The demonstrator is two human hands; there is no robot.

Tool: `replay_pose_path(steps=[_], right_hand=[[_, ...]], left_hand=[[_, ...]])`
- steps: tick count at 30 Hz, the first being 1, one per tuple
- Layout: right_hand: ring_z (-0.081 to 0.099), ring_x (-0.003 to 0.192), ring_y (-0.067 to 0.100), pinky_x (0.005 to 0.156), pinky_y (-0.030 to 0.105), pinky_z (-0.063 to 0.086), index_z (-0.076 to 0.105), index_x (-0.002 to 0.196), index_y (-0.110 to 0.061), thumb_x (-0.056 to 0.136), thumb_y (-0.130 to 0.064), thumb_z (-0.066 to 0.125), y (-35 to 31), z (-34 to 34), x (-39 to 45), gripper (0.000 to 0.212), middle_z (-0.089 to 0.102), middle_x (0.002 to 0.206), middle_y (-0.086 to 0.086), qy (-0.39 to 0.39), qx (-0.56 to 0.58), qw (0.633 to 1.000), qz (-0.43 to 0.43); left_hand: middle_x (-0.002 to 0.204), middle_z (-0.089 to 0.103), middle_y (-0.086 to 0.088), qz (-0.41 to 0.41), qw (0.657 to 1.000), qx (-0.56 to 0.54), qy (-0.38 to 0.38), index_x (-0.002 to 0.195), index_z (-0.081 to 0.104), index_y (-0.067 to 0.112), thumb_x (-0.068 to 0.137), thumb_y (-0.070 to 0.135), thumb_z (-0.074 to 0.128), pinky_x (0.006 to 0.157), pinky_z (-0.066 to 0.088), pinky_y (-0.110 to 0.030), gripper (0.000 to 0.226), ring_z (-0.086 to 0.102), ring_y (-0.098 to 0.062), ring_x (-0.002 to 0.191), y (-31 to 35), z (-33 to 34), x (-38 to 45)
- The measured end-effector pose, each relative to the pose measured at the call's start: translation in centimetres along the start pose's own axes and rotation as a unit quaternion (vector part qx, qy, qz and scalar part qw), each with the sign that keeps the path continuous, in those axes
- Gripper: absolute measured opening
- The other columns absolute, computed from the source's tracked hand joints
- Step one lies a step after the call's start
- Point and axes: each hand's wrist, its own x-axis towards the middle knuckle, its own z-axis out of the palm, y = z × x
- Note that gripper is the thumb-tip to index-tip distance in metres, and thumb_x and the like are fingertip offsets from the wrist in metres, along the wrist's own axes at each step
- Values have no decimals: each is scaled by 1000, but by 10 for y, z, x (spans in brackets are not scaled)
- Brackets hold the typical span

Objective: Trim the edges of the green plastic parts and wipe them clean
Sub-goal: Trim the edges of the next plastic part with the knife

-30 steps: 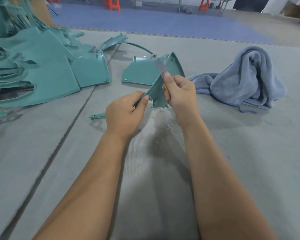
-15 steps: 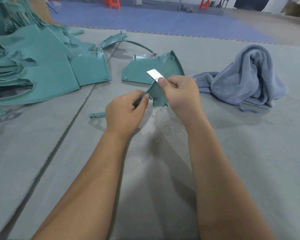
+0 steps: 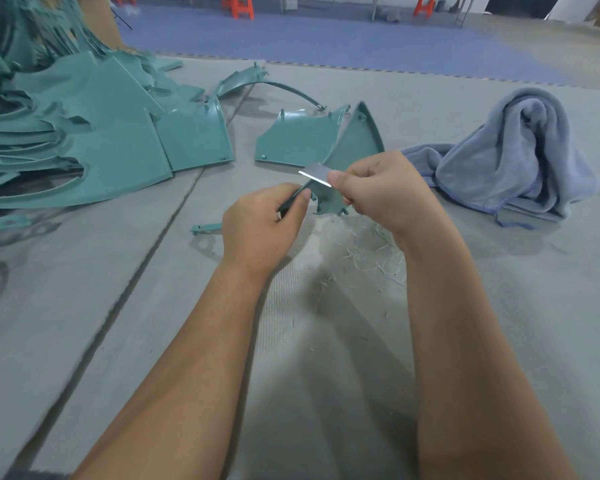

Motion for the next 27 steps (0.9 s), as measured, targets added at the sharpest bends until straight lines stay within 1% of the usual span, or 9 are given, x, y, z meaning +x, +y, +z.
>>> replay_pose_path(steps=[3, 6, 8, 11, 13, 15, 18, 22, 27], right_hand=[[26, 38, 9, 44, 21, 24, 50, 53, -14, 92, -27, 62, 1, 0, -2, 43, 34, 42, -5, -3, 61, 998, 8], [27, 39, 8, 40, 16, 24, 50, 60, -15, 98, -27, 56, 0, -3, 1, 40, 36, 45, -2, 53, 174, 983, 10], [32, 42, 9, 42, 17, 28, 52, 65, -15, 101, -27, 50, 2, -3, 2, 37, 40, 48, 1, 80, 191, 978, 3], [44, 47, 12, 49, 25, 38, 57, 69, -18, 101, -28, 49, 5, 3, 3, 34, 51, 54, -1, 92, 152, 984, -14], [47, 52, 15, 57, 32, 43, 59, 70, -17, 100, -28, 50, 7, 7, 3, 32, 53, 54, 1, 99, 122, 987, -23], [43, 55, 18, 60, 35, 38, 57, 69, -13, 99, -28, 52, 10, 10, 5, 34, 48, 53, 1, 104, 95, 990, -25], [36, 56, 16, 59, 32, 31, 56, 69, -3, 97, -24, 53, 12, 13, 6, 35, 40, 53, -2, 118, 55, 991, -31], [31, 58, 17, 57, 32, 24, 54, 75, 9, 95, -23, 53, 10, 15, 4, 38, 37, 61, 9, 129, 1, 990, -55], [27, 59, 19, 57, 32, 21, 52, 75, 13, 95, -20, 53, 7, 14, 1, 38, 34, 62, 11, 119, -10, 991, -63]], left_hand=[[57, 52, 2, 0, 1000, 14, 7, 81, 70, 18, 95, 39, 50, 53, 44, -37, 32, 49, -20, 58, -1, 1, 2], [58, 53, 4, 24, 999, 34, 25, 82, 71, 18, 96, 37, 50, 50, 43, -36, 31, 50, -20, 57, 0, 1, 2], [62, 60, 3, 42, 997, 45, 38, 87, 73, 19, 96, 34, 51, 50, 44, -36, 28, 53, -21, 60, 0, 1, 2], [68, 64, 1, 39, 997, 62, 20, 92, 73, 21, 96, 38, 47, 53, 47, -40, 32, 57, -23, 65, -3, 3, 3], [68, 63, 1, 31, 997, 69, 12, 91, 72, 22, 96, 40, 44, 54, 47, -41, 34, 56, -23, 66, -4, 3, 4], [67, 62, 1, 33, 997, 69, 14, 90, 72, 22, 96, 40, 45, 53, 46, -40, 33, 55, -22, 65, -5, 4, 4], [67, 62, 1, 31, 997, 63, 15, 91, 72, 22, 96, 39, 45, 53, 45, -41, 32, 55, -22, 64, -5, 4, 4], [67, 62, 1, 25, 998, 56, 8, 94, 73, 22, 96, 39, 46, 53, 45, -40, 33, 55, -22, 65, -5, 3, 3], [66, 61, 0, 19, 999, 49, 0, 95, 74, 21, 96, 38, 46, 54, 44, -40, 33, 54, -22, 64, -4, 2, 3]])
